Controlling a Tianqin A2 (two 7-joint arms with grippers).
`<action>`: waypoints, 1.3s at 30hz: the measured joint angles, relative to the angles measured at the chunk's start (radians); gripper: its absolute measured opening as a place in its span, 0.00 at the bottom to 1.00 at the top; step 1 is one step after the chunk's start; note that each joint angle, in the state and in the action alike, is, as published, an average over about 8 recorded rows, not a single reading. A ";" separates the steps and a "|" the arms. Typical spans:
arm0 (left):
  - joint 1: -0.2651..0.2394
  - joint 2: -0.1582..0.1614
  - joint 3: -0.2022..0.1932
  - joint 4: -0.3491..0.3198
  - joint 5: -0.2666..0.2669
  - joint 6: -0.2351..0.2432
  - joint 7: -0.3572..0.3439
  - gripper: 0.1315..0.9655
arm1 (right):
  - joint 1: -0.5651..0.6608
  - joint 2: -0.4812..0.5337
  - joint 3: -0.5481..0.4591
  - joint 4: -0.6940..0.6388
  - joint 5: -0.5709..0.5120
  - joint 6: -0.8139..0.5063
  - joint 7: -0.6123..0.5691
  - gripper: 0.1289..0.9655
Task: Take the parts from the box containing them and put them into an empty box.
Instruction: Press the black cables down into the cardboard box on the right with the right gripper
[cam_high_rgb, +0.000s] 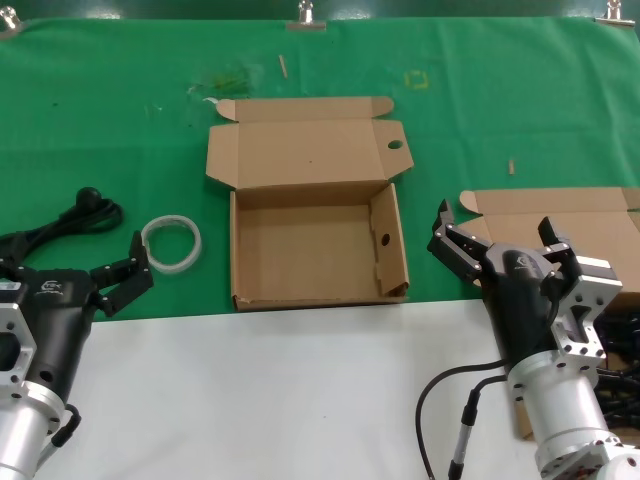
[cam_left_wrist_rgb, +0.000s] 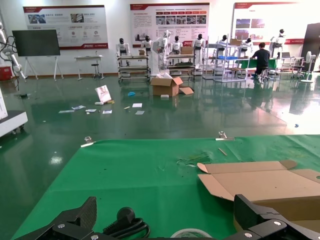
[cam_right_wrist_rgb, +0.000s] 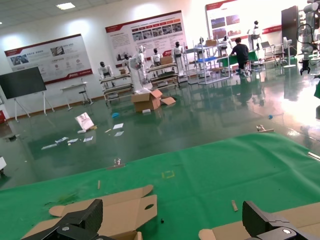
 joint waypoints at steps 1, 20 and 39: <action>0.000 0.000 0.000 0.000 0.000 0.000 0.000 1.00 | 0.000 0.000 0.000 0.000 0.000 0.000 0.000 1.00; 0.000 0.000 0.000 0.000 0.000 0.000 0.000 1.00 | 0.000 0.000 0.000 0.000 0.000 0.000 0.000 1.00; 0.000 0.000 0.000 0.000 0.000 0.000 0.000 1.00 | 0.000 0.000 0.000 0.000 0.000 0.000 0.000 1.00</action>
